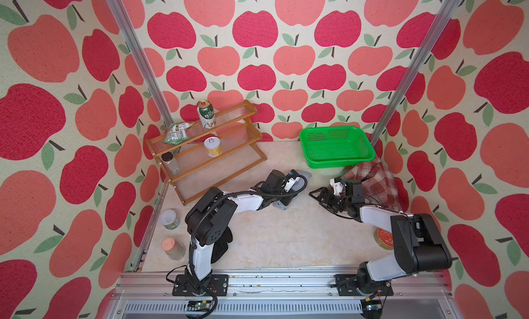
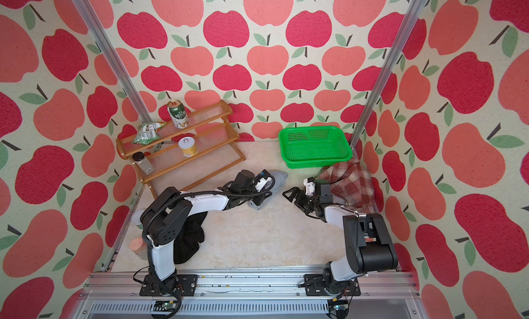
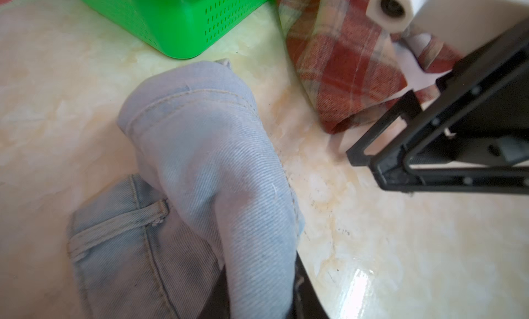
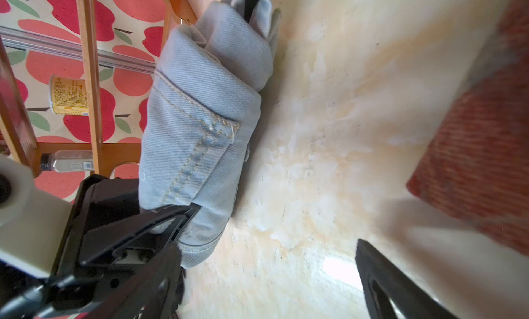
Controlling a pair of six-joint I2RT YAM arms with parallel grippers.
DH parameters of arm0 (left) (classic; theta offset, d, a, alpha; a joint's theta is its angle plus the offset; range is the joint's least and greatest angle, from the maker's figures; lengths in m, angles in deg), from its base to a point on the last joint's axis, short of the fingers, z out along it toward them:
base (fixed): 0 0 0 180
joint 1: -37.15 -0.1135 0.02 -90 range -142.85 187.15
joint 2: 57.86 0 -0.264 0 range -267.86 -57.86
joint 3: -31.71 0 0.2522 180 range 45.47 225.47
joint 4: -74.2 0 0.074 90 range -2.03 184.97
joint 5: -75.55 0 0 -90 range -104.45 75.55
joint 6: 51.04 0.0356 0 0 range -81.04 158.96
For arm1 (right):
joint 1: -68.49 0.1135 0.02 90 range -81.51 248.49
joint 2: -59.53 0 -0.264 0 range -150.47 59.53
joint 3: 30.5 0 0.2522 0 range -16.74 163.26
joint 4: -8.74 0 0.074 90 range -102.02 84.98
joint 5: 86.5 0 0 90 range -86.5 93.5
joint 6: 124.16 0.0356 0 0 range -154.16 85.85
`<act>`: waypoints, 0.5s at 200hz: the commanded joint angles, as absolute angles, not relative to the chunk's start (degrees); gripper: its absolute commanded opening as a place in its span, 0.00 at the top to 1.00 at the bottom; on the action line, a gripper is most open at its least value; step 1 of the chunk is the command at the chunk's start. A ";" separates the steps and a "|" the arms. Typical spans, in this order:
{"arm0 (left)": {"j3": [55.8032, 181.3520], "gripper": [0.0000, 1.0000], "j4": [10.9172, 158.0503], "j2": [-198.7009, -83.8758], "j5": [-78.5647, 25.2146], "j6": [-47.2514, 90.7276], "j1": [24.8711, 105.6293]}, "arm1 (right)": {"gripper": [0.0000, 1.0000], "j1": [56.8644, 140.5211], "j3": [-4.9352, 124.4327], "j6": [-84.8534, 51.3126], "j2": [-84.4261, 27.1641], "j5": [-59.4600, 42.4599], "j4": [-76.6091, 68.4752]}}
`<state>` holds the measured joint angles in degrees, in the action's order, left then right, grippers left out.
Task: Roll up the skirts
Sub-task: Roll the skirt at the center of the board.
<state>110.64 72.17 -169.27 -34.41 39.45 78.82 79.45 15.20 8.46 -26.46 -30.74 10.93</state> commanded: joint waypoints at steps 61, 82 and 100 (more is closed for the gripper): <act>108.01 0.80 53.52 -177.20 -53.73 19.92 77.11 | 0.01 80.13 11.80 22.96 -38.89 -37.11 38.92; 107.12 0.80 50.17 -178.46 -53.83 17.40 77.07 | 0.01 80.94 11.78 25.81 -42.07 -36.76 43.96; 106.26 0.80 46.71 -179.64 -54.08 15.01 77.00 | 0.01 81.82 12.14 26.75 -43.41 -35.99 45.78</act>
